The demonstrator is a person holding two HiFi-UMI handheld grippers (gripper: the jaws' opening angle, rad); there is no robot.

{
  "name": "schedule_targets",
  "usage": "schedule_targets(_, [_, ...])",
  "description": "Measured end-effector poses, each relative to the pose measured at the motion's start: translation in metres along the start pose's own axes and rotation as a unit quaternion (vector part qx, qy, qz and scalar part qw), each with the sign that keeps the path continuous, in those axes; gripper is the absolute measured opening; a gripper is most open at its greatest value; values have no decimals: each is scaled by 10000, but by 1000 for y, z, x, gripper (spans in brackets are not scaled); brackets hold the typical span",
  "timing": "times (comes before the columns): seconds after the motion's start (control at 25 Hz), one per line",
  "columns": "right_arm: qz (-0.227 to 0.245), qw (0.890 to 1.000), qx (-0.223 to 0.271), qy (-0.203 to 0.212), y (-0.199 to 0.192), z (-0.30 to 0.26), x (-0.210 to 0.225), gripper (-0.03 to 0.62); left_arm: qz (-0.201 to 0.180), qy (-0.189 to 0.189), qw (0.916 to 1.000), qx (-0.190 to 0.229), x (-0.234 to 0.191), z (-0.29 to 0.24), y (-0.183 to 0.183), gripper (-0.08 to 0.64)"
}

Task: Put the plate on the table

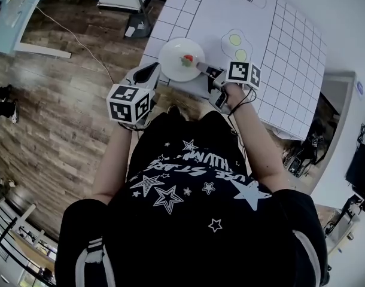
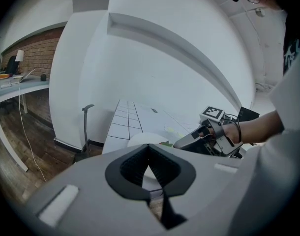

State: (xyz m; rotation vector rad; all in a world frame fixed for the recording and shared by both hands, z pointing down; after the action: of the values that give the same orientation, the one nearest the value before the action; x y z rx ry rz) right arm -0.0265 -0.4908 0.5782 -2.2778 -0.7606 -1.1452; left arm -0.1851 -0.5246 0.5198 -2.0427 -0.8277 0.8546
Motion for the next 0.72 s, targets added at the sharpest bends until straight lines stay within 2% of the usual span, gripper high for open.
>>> schedule_targets(0.36, [77, 9998, 61, -171, 5, 18, 7, 101, 26, 73, 9999, 90, -2, 3, 0, 9])
schedule_targets(0.6, [-107, 9984, 534, 120, 23, 43, 10, 100, -11, 129, 9998, 163, 4, 2, 4, 9])
schedule_targets(0.72, [-7, 9982, 592, 90, 28, 59, 18, 67, -48, 172, 9996, 202, 14, 0, 6, 9])
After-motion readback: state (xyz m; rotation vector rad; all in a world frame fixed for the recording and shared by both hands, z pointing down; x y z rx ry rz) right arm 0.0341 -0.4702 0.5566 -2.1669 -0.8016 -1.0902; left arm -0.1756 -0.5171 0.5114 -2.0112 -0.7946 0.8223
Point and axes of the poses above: the fingertips, and each gripper's own axes: z backward along the fingers, x to its right, y out of its top, the point moved 2 cm from there along z, backward along the fingers, and after that the axes turned 2 degrees about -z, right-handed, at the moved point
